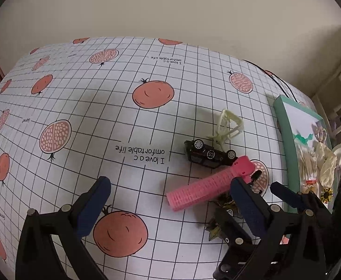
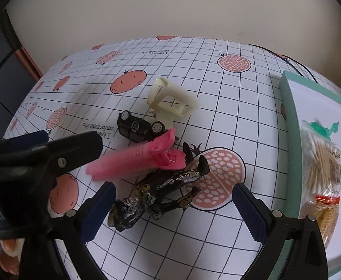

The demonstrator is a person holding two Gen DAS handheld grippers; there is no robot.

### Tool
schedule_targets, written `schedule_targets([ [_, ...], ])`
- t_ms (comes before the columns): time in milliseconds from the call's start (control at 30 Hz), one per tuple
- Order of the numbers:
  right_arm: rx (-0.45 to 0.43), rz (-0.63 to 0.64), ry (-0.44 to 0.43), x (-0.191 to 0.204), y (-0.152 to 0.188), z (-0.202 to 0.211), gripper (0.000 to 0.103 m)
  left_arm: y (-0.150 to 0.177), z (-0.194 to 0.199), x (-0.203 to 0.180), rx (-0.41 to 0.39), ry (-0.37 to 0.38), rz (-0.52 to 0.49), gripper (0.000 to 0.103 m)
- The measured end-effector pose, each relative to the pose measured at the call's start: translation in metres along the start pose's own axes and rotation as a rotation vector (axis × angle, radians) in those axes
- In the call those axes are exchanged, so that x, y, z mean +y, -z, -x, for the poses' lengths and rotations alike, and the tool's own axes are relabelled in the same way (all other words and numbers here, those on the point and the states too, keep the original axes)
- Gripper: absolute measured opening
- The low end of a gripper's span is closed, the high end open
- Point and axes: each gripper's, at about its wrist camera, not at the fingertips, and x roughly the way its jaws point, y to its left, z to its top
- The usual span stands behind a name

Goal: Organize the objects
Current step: 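Move the left tool to the pink curler while the right tool approaches the black clip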

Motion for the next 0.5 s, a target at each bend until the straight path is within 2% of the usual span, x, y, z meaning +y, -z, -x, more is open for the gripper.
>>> schedule_targets([
  [433,0.002,0.021,0.042,-0.007,0.0,0.002,0.096,0.005,-0.009,-0.01,0.017,0.015,-0.02,0.102],
  [500,0.008,0.022,0.054,-0.011,0.0,0.003,0.095,0.005,-0.009,-0.011,0.017,0.013,-0.023,0.097],
])
